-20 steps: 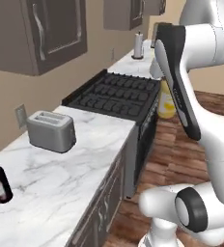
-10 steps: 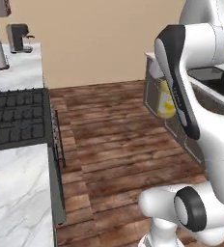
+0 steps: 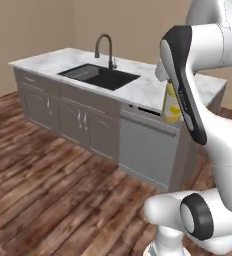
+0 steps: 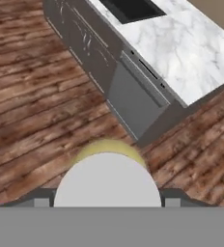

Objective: Move the drinks to the dining counter.

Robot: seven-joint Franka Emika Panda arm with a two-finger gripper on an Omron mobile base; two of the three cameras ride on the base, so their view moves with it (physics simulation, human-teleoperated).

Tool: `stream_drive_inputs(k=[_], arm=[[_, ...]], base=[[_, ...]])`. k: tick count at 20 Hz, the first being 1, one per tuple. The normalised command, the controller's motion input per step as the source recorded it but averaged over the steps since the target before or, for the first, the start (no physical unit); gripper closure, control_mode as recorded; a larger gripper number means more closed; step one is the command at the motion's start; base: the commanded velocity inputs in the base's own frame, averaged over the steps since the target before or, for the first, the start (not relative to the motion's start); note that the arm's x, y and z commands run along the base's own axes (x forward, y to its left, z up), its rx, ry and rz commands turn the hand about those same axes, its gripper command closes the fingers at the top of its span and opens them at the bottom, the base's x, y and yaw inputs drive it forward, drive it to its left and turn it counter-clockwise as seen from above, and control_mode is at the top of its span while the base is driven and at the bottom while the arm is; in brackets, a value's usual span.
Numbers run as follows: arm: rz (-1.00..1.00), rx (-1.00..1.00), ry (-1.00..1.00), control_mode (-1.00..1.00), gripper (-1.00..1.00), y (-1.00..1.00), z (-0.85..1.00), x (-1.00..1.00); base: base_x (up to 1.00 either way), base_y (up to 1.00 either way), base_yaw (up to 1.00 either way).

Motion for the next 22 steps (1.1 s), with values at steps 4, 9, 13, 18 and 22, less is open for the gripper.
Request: stream_drive_inputs(k=[4,9,13,18,22], arm=[[0.0,0.0,0.0,1.0,1.0,0.0,0.0,0.0],[0.0,0.0,0.0,1.0,1.0,0.0,0.0,0.0],[0.0,0.0,0.0,1.0,1.0,0.0,0.0,0.0],[0.0,0.0,0.0,1.0,1.0,0.0,0.0,0.0],[0.0,0.0,0.0,1.0,1.0,0.0,0.0,0.0]], base=[[0.0,0.0,-0.97],[0.71,0.32,-0.41],[1.0,0.96,-0.33],[0.99,0.81,-0.48],[0.77,0.31,-0.65]])
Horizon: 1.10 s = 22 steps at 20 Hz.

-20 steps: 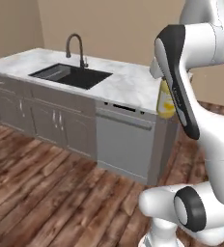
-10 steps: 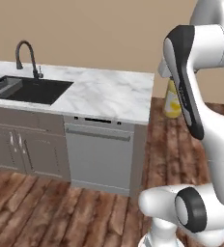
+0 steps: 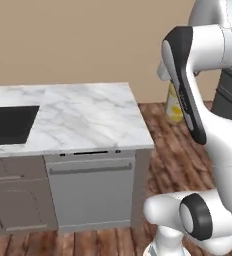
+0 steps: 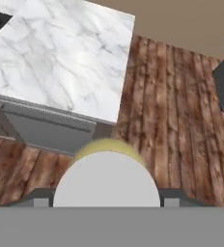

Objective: Move the drinks to the dining counter.

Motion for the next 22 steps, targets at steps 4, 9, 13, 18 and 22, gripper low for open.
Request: stream_drive_inputs(k=[4,9,13,18,22], arm=[[0.0,0.0,0.0,1.0,1.0,0.0,0.0,0.0],[0.0,0.0,0.0,1.0,1.0,0.0,0.0,0.0],[0.0,0.0,0.0,1.0,1.0,0.0,0.0,0.0],[0.0,0.0,0.0,1.0,1.0,0.0,0.0,0.0],[0.0,0.0,0.0,1.0,1.0,0.0,0.0,0.0]], base=[[0.97,0.95,-0.57],[1.0,0.99,-0.27],[0.94,0.94,-0.06],[0.87,0.36,0.06],[0.98,0.12,0.26]])
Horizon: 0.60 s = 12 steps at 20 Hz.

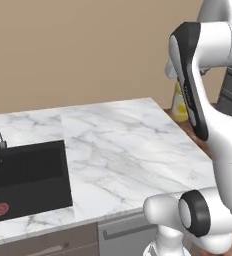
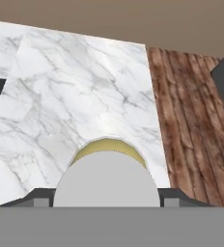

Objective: Move the drinks to the dining counter.

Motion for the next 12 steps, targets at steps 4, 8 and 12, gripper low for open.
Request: stream_drive_inputs(k=[4,8,12], arm=[[0.0,0.0,0.0,1.0,1.0,0.0,0.0,0.0],[0.0,0.0,0.0,1.0,1.0,0.0,0.0,0.0],[0.0,0.0,0.0,1.0,1.0,0.0,0.0,0.0]], base=[[1.0,0.0,0.4],[0.96,0.03,0.2],[0.84,0.07,0.07]])
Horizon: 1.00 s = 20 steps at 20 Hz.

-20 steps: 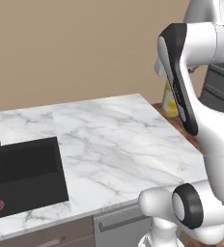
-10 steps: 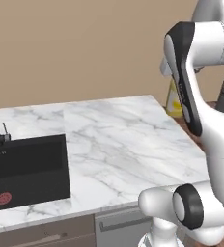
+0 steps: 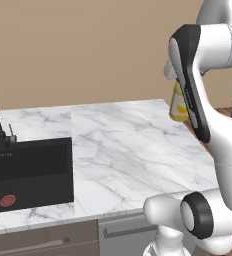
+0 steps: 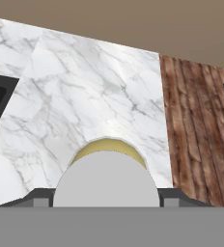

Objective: Move the drinks to the dining counter.

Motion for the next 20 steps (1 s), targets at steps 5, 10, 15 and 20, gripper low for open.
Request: stream_drive_inputs(k=[5,10,15,20], arm=[[0.02,0.07,0.07,-1.0,1.0,0.02,-0.23,0.66],[0.0,0.12,0.0,-1.0,1.0,0.0,-0.43,0.39],[0.0,0.01,0.01,-1.0,1.0,0.0,-0.6,0.29],[0.0,0.0,0.06,-1.0,1.0,0.0,-0.52,0.34]], base=[[0.0,0.0,0.0],[0.0,0.0,0.0],[0.0,0.0,0.0],[0.0,0.0,0.0]])
